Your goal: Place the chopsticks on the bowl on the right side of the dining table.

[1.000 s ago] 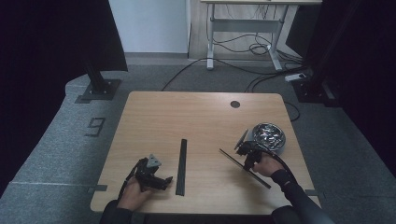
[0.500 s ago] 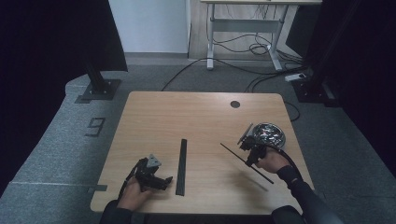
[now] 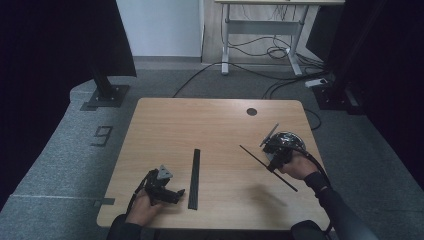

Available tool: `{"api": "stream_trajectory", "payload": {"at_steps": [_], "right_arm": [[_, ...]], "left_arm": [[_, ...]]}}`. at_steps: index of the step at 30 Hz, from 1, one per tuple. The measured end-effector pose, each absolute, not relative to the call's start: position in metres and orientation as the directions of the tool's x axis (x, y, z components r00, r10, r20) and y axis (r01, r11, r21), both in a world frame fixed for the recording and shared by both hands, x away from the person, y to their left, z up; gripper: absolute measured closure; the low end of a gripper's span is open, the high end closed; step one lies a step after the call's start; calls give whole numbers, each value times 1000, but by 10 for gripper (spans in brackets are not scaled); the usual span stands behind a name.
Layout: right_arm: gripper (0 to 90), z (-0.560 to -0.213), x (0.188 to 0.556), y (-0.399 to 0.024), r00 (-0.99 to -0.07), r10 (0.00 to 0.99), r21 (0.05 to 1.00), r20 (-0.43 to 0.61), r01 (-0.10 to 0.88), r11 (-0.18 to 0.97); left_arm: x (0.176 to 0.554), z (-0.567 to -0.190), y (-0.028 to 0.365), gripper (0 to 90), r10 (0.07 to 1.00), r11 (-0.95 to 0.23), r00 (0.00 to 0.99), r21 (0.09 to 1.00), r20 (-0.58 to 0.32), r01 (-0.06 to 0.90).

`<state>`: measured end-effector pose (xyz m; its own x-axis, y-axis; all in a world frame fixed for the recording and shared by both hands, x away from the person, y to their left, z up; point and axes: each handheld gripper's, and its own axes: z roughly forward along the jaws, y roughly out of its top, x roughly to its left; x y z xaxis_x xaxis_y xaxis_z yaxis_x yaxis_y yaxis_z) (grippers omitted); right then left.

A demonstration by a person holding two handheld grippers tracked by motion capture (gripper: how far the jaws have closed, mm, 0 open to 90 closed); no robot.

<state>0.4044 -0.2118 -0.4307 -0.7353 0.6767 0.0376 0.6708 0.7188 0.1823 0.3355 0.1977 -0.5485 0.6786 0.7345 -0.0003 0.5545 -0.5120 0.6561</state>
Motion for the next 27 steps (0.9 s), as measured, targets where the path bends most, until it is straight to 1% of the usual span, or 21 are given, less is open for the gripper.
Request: {"api": "stream_trajectory", "payload": {"at_steps": [8, 11, 15, 21, 27], "right_arm": [[859, -413, 408, -216, -726, 687, 204, 31, 678, 707], [860, -402, 413, -220, -719, 695, 215, 7, 679, 702], [859, -397, 419, -228, -703, 711, 213, -20, 692, 690], [859, -399, 427, -239, -680, 732, 208, -37, 711, 671], [859, -409, 441, -248, -660, 749, 191, -52, 730, 656]], "left_arm": [[336, -548, 198, 0, 733, -515, 680, 655, 2, 553], [336, -549, 197, 0, 733, -513, 680, 657, 1, 552], [336, -549, 197, 0, 733, -514, 680, 657, 2, 552], [336, -549, 197, 0, 733, -513, 680, 657, 1, 553], [336, -549, 197, 0, 733, -514, 681, 657, 1, 552]]}}
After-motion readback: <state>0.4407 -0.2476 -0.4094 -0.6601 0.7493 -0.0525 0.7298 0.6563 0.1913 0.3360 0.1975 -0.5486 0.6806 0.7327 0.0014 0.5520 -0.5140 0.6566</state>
